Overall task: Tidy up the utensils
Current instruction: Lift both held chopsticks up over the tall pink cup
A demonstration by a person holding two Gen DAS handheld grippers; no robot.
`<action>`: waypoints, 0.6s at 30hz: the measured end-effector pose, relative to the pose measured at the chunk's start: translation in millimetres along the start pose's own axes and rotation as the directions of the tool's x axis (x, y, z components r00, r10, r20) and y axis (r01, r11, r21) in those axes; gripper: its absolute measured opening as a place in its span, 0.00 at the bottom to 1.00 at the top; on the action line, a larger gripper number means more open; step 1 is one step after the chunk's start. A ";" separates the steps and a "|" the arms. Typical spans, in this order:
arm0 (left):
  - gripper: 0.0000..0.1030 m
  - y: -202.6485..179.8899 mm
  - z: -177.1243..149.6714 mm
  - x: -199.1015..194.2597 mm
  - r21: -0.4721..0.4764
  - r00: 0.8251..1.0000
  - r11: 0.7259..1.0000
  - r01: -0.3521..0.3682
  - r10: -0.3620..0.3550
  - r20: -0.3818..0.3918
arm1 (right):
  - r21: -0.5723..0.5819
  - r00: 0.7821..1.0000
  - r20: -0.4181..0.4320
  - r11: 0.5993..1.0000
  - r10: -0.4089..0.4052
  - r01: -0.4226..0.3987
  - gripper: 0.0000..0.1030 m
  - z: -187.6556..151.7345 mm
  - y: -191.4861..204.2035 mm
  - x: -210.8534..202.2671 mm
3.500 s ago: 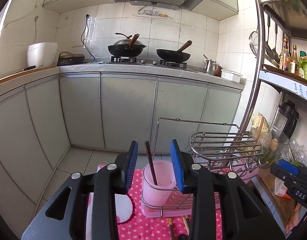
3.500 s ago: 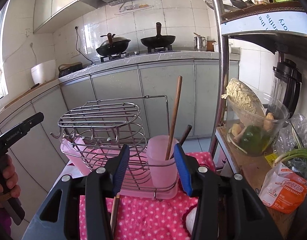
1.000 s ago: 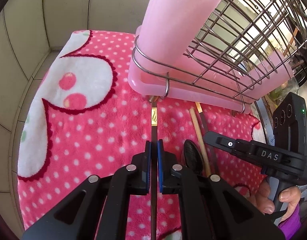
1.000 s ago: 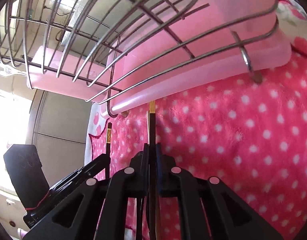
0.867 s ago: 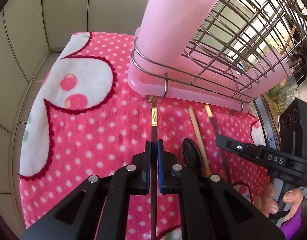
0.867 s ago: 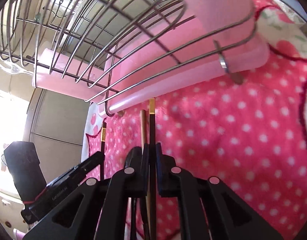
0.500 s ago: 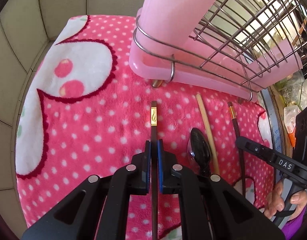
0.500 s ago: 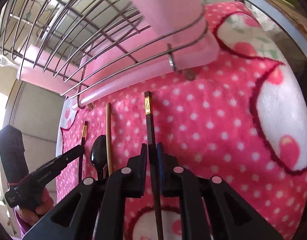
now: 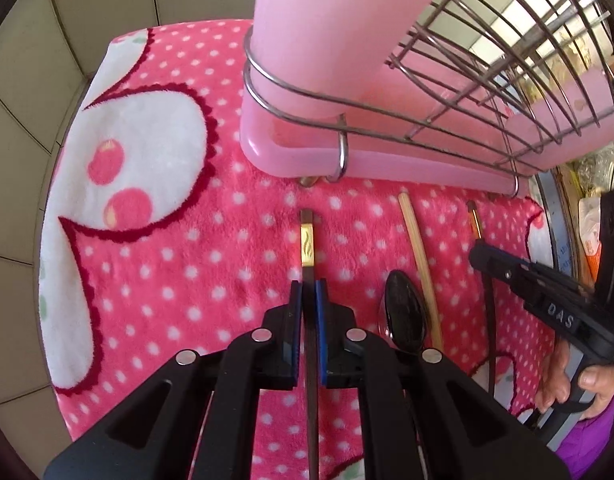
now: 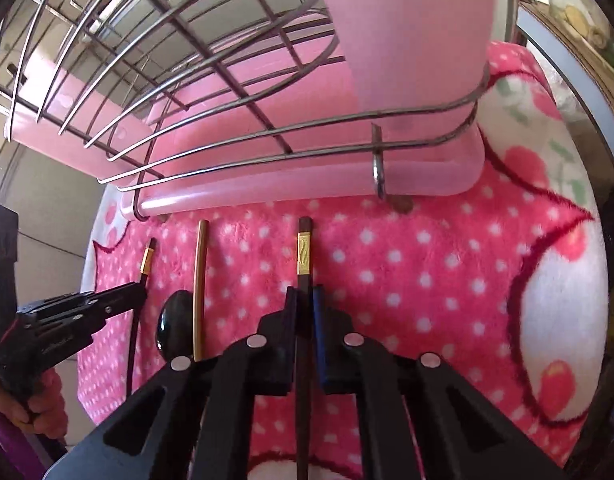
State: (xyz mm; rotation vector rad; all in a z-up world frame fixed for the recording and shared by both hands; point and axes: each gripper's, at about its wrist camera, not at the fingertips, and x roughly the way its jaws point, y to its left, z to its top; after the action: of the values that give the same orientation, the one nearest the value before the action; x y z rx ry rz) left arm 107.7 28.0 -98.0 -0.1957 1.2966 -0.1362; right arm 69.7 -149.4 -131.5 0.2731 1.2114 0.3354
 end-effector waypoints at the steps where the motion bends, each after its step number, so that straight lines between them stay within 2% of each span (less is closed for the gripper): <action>1: 0.06 1.5 2.4 1.8 -0.021 1.000 1.000 0.005 -0.005 -0.004 | 0.001 1.000 0.009 1.000 0.004 -0.004 0.07 -2.4 -1.1 -2.7; 7: 0.06 -0.3 -3.6 -12.7 -0.001 0.998 1.000 0.014 -0.013 0.057 | -0.026 0.989 0.145 0.999 0.036 -0.033 0.06 -18.2 2.7 -45.8; 11: 0.05 -2.0 -20.2 -48.3 0.028 0.985 0.998 0.048 -0.052 0.163 | -0.045 0.967 0.248 0.998 0.057 -0.047 0.06 -28.5 5.0 -83.6; 14: 0.05 -6.4 -32.5 -82.9 0.060 0.961 0.996 0.074 -0.087 0.261 | -0.067 0.939 0.336 0.996 0.072 -0.052 0.06 -36.2 7.0 -117.3; 16: 0.05 -8.3 -39.1 -107.5 0.078 0.937 0.994 0.075 -0.097 0.335 | -0.082 0.918 0.391 0.996 0.063 -0.034 0.06 -40.0 13.8 -136.2; 18: 0.05 -9.2 -42.7 -132.9 0.089 0.906 0.993 0.076 -0.107 0.409 | -0.093 0.886 0.458 0.995 0.065 -0.025 0.06 -43.2 19.0 -160.4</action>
State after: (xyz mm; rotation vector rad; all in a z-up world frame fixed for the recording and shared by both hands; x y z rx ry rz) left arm 31.2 43.9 18.0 -0.2113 0.8578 -0.2093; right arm -23.3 -194.0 0.1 0.2883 0.7185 0.3381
